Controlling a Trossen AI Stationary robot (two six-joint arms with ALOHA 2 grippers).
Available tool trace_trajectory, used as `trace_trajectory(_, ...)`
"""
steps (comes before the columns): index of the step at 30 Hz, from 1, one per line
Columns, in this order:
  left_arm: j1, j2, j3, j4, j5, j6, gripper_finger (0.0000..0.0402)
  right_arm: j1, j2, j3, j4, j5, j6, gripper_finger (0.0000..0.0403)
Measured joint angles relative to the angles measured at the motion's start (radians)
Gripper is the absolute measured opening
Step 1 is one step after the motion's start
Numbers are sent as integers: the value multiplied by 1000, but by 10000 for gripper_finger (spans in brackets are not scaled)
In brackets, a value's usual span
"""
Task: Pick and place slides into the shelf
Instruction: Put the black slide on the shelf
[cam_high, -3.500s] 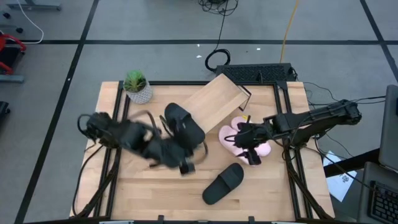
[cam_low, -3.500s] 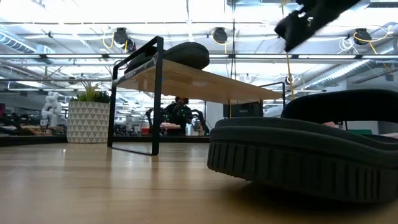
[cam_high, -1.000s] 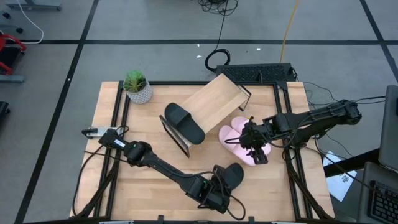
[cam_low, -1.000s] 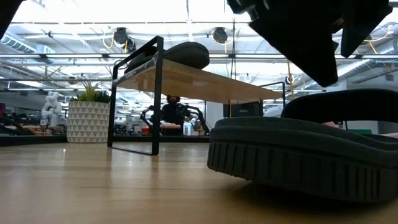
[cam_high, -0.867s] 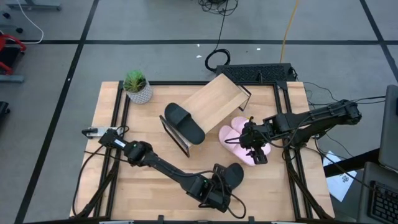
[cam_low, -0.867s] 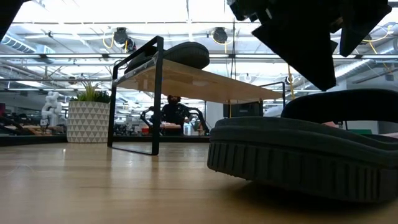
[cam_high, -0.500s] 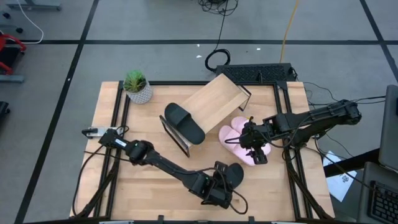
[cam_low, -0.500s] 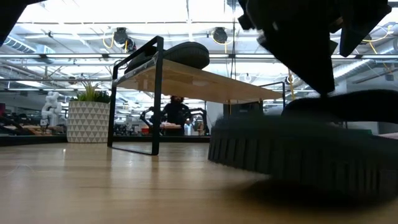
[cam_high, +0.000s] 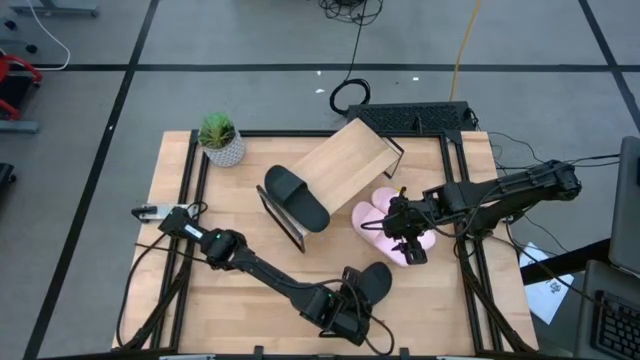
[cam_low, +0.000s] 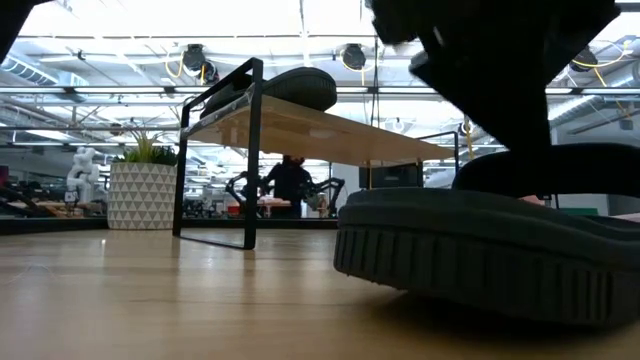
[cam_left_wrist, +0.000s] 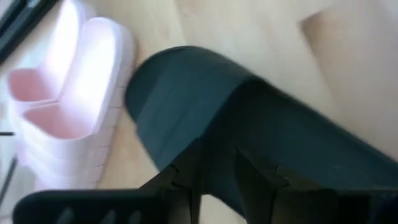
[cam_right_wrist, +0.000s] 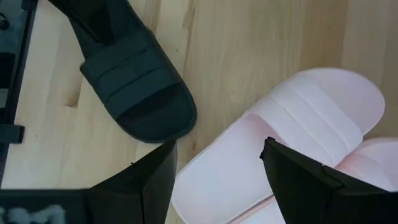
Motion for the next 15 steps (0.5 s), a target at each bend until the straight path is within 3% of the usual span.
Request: trace_trajectory(15, 10, -1, 0, 37, 3, 23, 88, 0, 0, 0, 2, -3, -3, 228)
